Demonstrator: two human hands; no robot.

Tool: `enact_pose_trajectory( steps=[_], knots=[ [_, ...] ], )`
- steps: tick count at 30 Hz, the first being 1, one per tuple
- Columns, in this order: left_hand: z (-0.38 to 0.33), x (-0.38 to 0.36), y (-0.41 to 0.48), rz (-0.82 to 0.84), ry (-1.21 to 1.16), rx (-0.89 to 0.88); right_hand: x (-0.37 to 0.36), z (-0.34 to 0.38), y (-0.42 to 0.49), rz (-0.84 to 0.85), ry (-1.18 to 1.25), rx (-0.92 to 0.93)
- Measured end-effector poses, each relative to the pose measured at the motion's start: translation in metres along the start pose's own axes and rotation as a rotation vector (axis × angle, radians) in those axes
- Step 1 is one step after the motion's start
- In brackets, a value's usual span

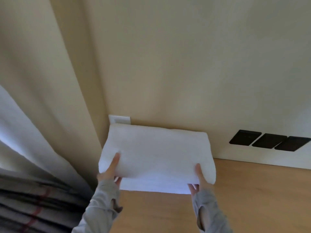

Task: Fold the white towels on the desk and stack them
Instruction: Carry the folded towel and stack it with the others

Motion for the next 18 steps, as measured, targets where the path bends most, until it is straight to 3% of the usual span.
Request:
enact_pose_trajectory(
  steps=[2,6,9,14,18],
  knots=[
    [-0.022,0.022,0.008,-0.045,0.153,-0.029,0.017,0.016,0.005,-0.038,-0.011,0.044],
    [-0.049,0.005,0.018,0.222,0.417,0.141,0.015,0.047,0.022,0.099,-0.324,-0.034],
    [-0.059,-0.02,0.025,0.271,0.651,0.168,-0.005,0.075,0.03,0.149,-0.598,0.002],
    [-0.078,-0.039,0.037,0.104,0.88,-0.051,-0.028,0.089,0.041,0.082,-0.76,0.072],
    [-0.095,-0.04,0.033,-0.041,0.9,-0.241,-0.032,0.098,0.038,0.054,-0.726,0.252]
  ],
)
Point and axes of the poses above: each hand's wrist, its own y-axis towards the middle knuckle, its own x-axis out of the back of the hand, z = x × y, the point moved 7 cm from there along y, towards the middle knuckle, and after that the axes turned 5 degrees about z, right-handed, at the moved point
